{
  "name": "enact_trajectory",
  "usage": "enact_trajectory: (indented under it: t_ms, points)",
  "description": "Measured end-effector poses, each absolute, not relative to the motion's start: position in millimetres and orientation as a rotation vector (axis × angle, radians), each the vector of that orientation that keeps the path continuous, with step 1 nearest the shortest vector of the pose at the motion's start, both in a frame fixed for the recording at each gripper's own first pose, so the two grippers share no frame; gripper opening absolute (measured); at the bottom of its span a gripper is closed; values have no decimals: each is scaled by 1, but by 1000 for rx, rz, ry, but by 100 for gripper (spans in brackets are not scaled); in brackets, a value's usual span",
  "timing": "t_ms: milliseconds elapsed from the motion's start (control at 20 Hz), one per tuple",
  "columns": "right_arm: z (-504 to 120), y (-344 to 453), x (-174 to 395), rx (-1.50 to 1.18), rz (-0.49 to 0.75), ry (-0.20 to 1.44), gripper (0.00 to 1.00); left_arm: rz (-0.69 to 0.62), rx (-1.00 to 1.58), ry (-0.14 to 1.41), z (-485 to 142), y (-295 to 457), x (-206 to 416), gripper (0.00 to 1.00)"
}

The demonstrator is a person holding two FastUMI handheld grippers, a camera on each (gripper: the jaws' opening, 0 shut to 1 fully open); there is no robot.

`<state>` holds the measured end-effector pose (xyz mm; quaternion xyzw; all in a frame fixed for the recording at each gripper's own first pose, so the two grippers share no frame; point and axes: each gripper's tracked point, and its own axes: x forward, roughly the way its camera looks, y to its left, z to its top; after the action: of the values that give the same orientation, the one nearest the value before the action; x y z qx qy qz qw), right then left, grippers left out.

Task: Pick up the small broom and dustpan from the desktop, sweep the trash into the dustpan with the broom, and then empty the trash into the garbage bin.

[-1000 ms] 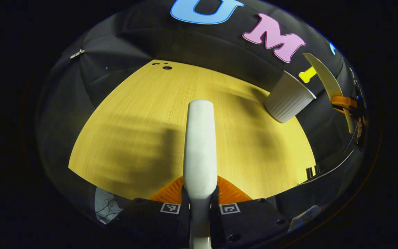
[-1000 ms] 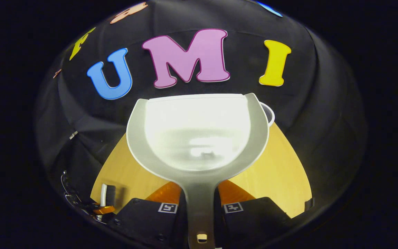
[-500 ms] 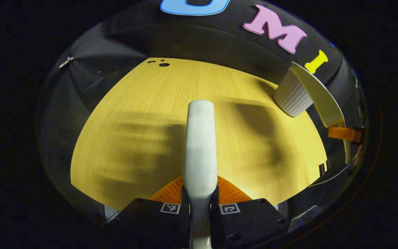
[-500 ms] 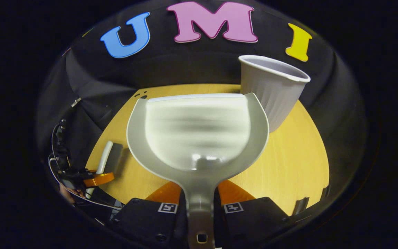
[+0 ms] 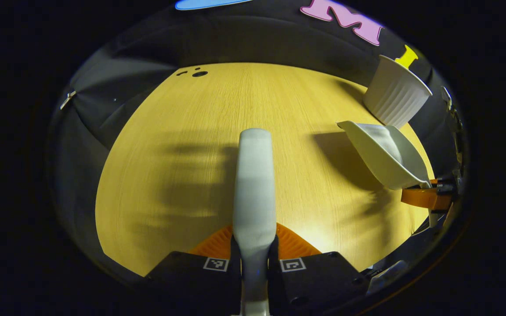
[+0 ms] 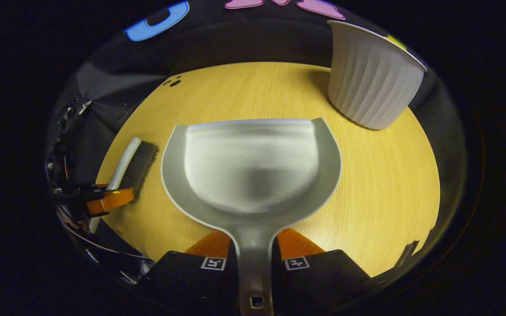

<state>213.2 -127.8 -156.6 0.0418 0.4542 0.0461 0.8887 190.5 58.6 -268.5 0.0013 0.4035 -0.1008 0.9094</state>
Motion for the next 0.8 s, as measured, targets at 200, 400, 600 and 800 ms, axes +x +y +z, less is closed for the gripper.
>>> enact_trajectory:
  t_ms: [200,400,600,800]
  points:
    - [-168,-128,208,96,103,1008,34,-199,50,870,-266,58,188,29]
    - [-169,-134,210,34,109,1020,35,-197,135,896,-267,54,185,30]
    - [-173,-133,205,39,119,1061,36,-168,198,920,-265,50,187,32]
    - [-172,-133,206,66,136,1077,39,-197,161,932,-260,37,185,50]
